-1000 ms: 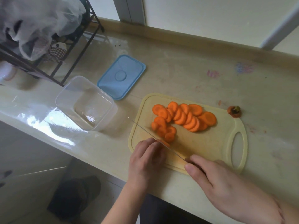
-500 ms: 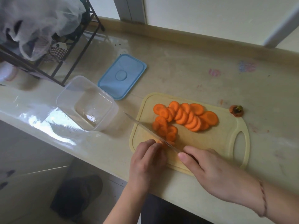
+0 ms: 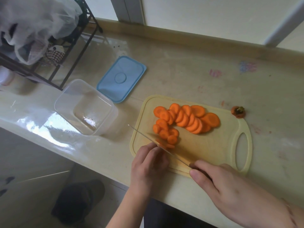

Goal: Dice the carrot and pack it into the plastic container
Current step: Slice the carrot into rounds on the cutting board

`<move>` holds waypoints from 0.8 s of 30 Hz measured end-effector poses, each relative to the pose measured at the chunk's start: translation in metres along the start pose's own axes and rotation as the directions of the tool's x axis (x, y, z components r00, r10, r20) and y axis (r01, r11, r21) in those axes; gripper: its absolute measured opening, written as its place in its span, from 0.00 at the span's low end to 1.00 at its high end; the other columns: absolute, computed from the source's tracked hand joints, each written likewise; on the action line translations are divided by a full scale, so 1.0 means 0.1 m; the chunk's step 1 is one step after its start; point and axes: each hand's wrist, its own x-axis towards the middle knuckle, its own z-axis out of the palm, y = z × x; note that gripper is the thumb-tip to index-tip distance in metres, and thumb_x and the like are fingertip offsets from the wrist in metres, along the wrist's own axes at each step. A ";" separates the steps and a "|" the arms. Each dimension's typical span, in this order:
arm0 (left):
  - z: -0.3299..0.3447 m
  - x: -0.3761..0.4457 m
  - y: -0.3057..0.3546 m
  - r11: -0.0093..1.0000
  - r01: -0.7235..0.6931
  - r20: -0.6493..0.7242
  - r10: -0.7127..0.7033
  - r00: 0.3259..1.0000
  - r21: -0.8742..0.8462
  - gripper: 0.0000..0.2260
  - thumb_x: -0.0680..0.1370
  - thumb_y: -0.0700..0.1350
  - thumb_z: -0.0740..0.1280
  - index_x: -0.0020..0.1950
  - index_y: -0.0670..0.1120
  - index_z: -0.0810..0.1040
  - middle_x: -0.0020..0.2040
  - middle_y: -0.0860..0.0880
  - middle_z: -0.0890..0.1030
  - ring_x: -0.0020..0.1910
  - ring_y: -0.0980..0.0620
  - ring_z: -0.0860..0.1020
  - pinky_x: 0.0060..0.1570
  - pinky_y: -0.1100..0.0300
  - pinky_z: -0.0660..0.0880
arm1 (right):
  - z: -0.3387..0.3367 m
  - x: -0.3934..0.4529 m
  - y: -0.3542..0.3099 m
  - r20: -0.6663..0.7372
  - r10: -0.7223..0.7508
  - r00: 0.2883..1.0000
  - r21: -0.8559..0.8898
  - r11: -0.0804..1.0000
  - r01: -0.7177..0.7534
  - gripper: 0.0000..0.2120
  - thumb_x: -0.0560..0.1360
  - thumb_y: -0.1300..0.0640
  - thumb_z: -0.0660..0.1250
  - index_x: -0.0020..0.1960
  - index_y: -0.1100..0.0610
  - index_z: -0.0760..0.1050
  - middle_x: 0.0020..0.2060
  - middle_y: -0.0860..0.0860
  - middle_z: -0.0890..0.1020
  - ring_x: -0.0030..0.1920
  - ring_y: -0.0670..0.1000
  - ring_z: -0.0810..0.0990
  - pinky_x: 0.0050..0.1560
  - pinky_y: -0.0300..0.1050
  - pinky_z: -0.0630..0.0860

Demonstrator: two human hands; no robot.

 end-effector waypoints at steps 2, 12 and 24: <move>0.00 -0.01 0.00 1.000 0.008 -0.002 -0.008 1.000 -0.004 0.06 0.77 0.40 0.72 0.50 0.39 0.85 0.53 0.49 0.82 0.46 0.51 0.82 0.45 0.58 0.79 | 0.02 0.05 0.00 0.000 -0.005 1.000 -0.005 1.000 0.005 0.23 0.75 0.33 0.45 0.49 0.48 0.68 0.40 0.44 0.77 0.39 0.48 0.76 0.38 0.45 0.72; 0.02 -0.03 0.00 0.997 -0.021 -0.013 0.022 1.000 0.071 0.05 0.76 0.40 0.74 0.47 0.38 0.86 0.49 0.47 0.79 0.43 0.51 0.80 0.44 0.62 0.78 | 0.12 0.43 -0.02 -0.066 -0.080 0.995 0.058 0.995 0.084 0.19 0.78 0.36 0.49 0.36 0.46 0.65 0.29 0.45 0.74 0.34 0.46 0.72 0.36 0.46 0.69; -0.04 -0.04 0.00 1.000 -0.004 0.004 0.004 1.000 0.008 0.07 0.78 0.42 0.71 0.48 0.38 0.85 0.51 0.48 0.81 0.47 0.52 0.81 0.49 0.65 0.77 | -0.03 -0.04 -0.03 0.008 -0.013 1.000 -0.017 1.000 0.013 0.26 0.73 0.30 0.43 0.53 0.46 0.70 0.43 0.32 0.76 0.41 0.44 0.77 0.39 0.43 0.73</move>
